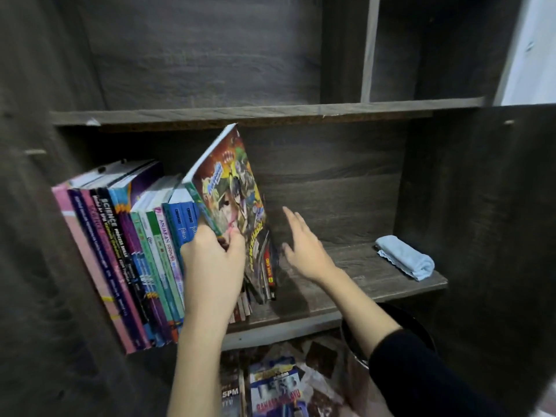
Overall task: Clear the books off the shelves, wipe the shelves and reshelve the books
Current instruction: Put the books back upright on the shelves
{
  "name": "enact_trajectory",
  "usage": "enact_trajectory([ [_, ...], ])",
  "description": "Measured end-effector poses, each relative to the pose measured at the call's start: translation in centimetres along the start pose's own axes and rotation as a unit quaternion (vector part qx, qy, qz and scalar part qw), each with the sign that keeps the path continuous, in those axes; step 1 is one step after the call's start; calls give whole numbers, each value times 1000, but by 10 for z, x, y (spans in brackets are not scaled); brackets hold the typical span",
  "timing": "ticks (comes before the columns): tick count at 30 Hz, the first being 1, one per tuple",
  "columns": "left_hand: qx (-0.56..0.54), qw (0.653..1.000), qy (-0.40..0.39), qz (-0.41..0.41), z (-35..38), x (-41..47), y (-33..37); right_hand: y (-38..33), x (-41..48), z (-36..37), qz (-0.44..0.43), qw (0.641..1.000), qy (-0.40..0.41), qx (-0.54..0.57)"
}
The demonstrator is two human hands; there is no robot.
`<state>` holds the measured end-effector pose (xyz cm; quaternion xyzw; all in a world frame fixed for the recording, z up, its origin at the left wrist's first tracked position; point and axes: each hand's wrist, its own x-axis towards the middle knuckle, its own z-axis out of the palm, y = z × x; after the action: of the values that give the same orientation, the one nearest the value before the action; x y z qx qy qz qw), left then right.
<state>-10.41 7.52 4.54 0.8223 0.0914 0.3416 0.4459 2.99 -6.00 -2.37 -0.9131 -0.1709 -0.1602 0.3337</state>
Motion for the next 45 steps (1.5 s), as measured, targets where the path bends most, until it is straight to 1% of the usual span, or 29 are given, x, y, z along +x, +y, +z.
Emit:
enact_trajectory([
  [3, 5, 1000, 8, 17, -17, 0, 2, -16, 25, -7, -25, 998, -49, 37],
  [7, 29, 999, 35, 23, -42, 0, 4, -28, 44, -4, -26, 991, -126, 29],
  [9, 33, 998, 39, 20, -49, 0, 1, -31, 50, 2, -22, 989, -144, 23],
  [12, 37, 999, 24, 14, -51, -1, -3, -37, 55, 13, -24, 992, -127, 7],
  [17, 33, 999, 16, 4, -47, 0, 1, -39, 49, 22, -31, 998, -53, -19],
  [20, 39, 999, 18, 7, -43, -3, 4, -36, 45, 23, -39, 999, -20, -10],
  [24, 43, 998, 20, 35, -31, -4, 1, -33, 40, 15, -33, 999, -9, 20],
  [29, 94, 994, -1, 57, -10, -5, 1, -26, 34, 10, -31, 999, 11, 23],
  [36, 116, 990, -5, 84, 14, -3, -6, -23, 33, 9, -28, 999, 23, 30],
  [41, 135, 989, -51, 36, 45, 1, -30, -22, 31, 9, -29, 999, 20, 38],
  [45, 160, 984, -79, 19, 69, 2, -54, -22, 29, 8, -26, 998, 20, 46],
])
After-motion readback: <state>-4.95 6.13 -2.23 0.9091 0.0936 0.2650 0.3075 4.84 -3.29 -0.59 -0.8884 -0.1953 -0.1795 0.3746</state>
